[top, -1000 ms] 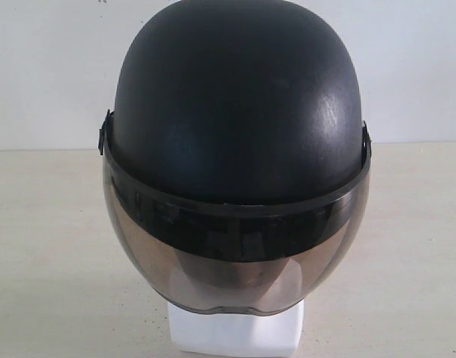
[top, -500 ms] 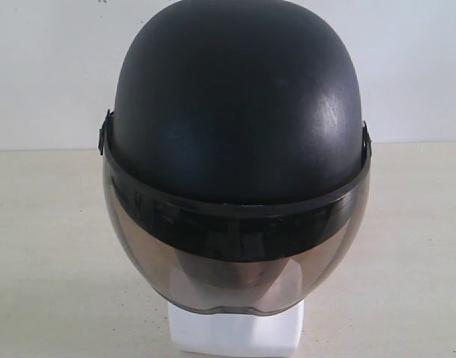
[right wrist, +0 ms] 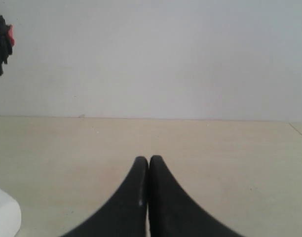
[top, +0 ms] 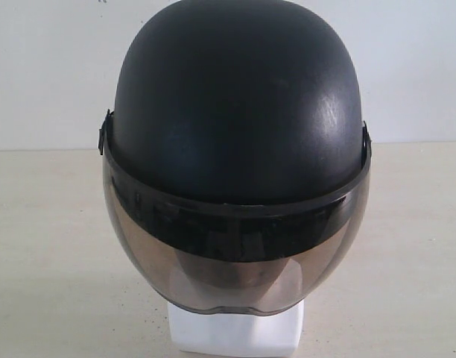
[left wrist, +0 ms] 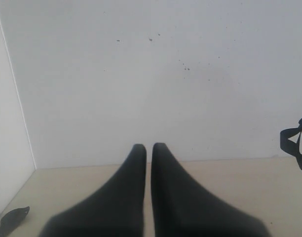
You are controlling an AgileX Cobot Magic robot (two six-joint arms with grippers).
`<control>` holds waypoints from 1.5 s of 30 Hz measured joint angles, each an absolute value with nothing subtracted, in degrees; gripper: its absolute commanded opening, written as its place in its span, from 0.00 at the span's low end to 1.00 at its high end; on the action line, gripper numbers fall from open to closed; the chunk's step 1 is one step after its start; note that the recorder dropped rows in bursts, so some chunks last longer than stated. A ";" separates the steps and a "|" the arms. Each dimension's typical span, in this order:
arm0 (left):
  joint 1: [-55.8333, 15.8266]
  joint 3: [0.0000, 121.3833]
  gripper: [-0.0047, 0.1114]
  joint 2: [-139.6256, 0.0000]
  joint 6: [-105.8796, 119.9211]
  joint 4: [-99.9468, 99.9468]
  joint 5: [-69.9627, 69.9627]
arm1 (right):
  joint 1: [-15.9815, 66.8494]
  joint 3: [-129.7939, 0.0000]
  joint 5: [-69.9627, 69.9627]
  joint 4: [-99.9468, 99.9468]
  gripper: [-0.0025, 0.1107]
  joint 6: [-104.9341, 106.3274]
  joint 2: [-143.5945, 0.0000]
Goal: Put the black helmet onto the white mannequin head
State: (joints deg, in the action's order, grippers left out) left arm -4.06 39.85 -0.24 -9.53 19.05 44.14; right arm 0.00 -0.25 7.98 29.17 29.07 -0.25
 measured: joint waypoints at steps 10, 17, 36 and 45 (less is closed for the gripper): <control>-4.06 39.85 0.08 -0.24 -9.53 19.18 44.14 | 0.00 -0.02 14.83 3.44 0.02 3.04 -0.25; -4.06 39.85 0.08 -0.24 -9.53 19.18 44.14 | 0.00 0.07 18.38 1.45 0.02 2.25 -0.25; -4.06 39.85 0.08 -0.24 -9.53 19.27 44.14 | 0.00 0.07 19.00 1.22 0.02 2.11 -0.25; -4.06 39.85 0.08 -0.24 -9.53 18.97 44.14 | 0.00 0.07 19.00 1.22 0.02 1.89 -0.25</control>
State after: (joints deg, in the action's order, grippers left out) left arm -4.06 39.85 -0.24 -9.53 18.97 44.14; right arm 0.00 0.07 19.00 1.22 1.89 -0.25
